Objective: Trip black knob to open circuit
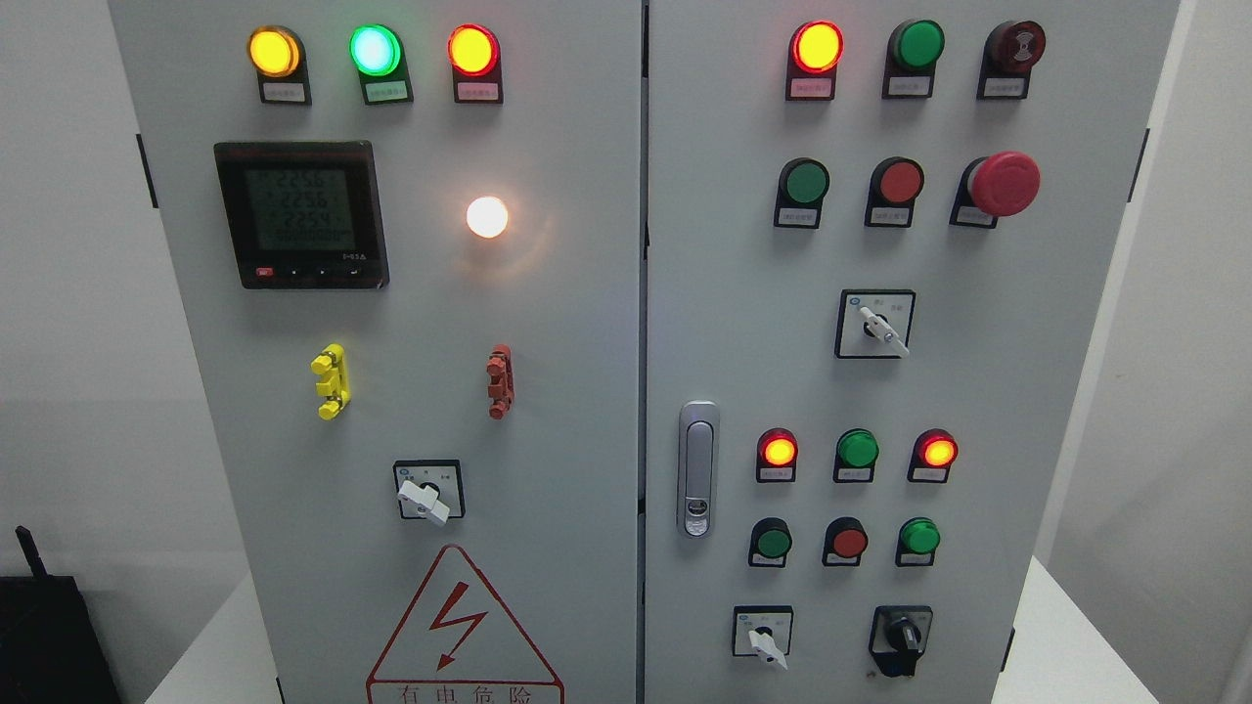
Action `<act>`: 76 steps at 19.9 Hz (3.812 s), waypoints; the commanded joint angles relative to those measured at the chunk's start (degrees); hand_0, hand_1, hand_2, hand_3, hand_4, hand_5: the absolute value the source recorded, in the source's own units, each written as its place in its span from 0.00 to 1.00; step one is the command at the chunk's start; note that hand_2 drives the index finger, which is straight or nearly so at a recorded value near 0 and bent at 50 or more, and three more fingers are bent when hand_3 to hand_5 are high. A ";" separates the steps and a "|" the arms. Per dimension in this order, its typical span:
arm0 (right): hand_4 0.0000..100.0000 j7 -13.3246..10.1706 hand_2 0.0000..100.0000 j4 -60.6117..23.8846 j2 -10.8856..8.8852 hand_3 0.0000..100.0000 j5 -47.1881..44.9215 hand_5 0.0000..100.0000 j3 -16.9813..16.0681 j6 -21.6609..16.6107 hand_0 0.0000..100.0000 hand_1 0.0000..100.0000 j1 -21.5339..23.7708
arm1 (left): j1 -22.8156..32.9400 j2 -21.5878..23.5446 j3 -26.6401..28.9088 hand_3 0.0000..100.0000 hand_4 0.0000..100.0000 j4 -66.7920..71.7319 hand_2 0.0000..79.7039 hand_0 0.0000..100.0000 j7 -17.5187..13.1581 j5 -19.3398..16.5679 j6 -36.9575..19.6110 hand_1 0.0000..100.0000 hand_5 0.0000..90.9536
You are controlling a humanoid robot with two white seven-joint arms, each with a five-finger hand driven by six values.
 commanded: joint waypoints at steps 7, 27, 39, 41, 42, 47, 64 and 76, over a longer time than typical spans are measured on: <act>0.00 0.49 0.00 0.10 0.29 0.00 -0.09 0.00 -0.12 -0.23 0.14 0.27 -0.04 | -0.14 -0.09 0.07 0.00 0.00 -0.01 0.00 0.12 0.01 0.14 -0.08 0.39 0.00; 0.00 0.14 0.00 -15.54 0.38 0.01 -0.09 0.00 -0.39 -3.92 0.17 0.29 5.76 | -0.23 -0.09 0.07 0.00 0.00 -0.01 0.00 0.12 0.01 0.14 -0.08 0.39 0.00; 0.12 -0.21 0.00 -26.43 0.29 0.18 -0.18 0.00 -0.12 -13.67 0.19 0.34 8.13 | -0.23 -0.09 0.07 0.00 0.00 -0.01 0.00 0.12 0.01 0.14 -0.08 0.39 0.00; 0.24 -0.21 0.00 -29.07 0.21 0.30 -0.18 0.03 -0.12 -14.64 0.18 0.37 8.48 | -0.23 -0.09 0.07 0.00 0.00 -0.01 0.00 0.12 0.01 0.14 -0.08 0.39 0.00; 0.24 -0.30 0.00 -29.69 0.20 0.31 -0.18 0.04 -0.21 -15.86 0.18 0.38 8.66 | -0.23 -0.09 0.07 0.00 0.00 -0.01 0.00 0.12 0.01 0.14 -0.08 0.39 0.00; 0.41 -1.62 0.00 -32.41 0.03 0.59 -0.18 0.20 0.32 -20.26 0.18 0.44 8.83 | -0.14 -0.09 0.07 0.00 0.00 -0.01 0.00 0.12 0.01 0.14 -0.08 0.39 0.00; 0.65 -3.38 0.00 -43.32 -0.15 0.74 -0.18 0.54 -0.30 -31.50 0.40 0.65 8.83 | -0.23 -0.09 0.07 0.00 0.00 -0.01 0.00 0.12 0.01 0.14 -0.08 0.39 0.00; 0.68 -4.08 0.00 -54.73 -0.94 0.76 -0.18 0.61 0.41 -36.71 0.65 0.69 9.54 | -0.23 -0.09 0.07 0.00 0.00 -0.01 0.00 0.12 0.01 0.14 -0.08 0.39 0.00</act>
